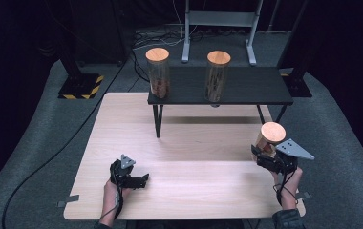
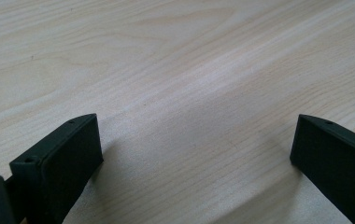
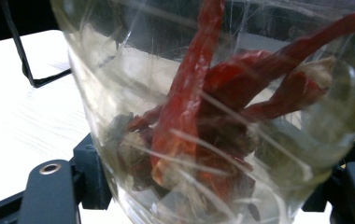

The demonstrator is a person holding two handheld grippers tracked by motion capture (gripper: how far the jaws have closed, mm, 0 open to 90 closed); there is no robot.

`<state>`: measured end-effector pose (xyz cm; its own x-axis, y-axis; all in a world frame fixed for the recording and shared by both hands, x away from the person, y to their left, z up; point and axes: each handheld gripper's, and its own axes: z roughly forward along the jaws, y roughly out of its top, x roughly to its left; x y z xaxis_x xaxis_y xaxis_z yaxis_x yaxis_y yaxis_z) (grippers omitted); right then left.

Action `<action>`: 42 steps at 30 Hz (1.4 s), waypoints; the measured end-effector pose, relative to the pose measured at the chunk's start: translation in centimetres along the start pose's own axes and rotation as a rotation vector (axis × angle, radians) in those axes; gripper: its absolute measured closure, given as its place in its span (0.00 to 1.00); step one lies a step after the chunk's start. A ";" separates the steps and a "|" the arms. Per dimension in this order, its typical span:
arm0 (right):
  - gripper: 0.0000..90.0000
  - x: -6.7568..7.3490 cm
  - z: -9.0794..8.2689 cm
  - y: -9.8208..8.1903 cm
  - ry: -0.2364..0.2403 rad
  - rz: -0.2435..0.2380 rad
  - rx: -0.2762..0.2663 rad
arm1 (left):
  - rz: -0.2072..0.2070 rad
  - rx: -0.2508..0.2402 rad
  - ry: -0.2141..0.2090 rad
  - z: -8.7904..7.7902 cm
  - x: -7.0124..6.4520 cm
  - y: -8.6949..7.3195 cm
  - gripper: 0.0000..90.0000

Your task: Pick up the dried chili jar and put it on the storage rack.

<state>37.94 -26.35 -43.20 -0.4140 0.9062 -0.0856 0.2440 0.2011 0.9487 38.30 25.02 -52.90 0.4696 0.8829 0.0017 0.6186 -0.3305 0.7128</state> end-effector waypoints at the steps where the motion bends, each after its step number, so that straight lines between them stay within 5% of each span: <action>1: 0.27 0.0 0.0 0.0 0.000 0.001 0.000 | 0.000 0.000 0.000 0.0 0.0 0.0 0.01; 42: 0.27 -1.3 0.8 3.5 0.021 -0.027 -0.012 | 0.002 0.002 0.001 0.0 0.0 0.0 0.01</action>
<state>40.03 -26.48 -40.05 -0.4387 0.8924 -0.1054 0.2219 0.2212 0.9496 38.30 25.03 -52.89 0.4701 0.8826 0.0036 0.6189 -0.3325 0.7116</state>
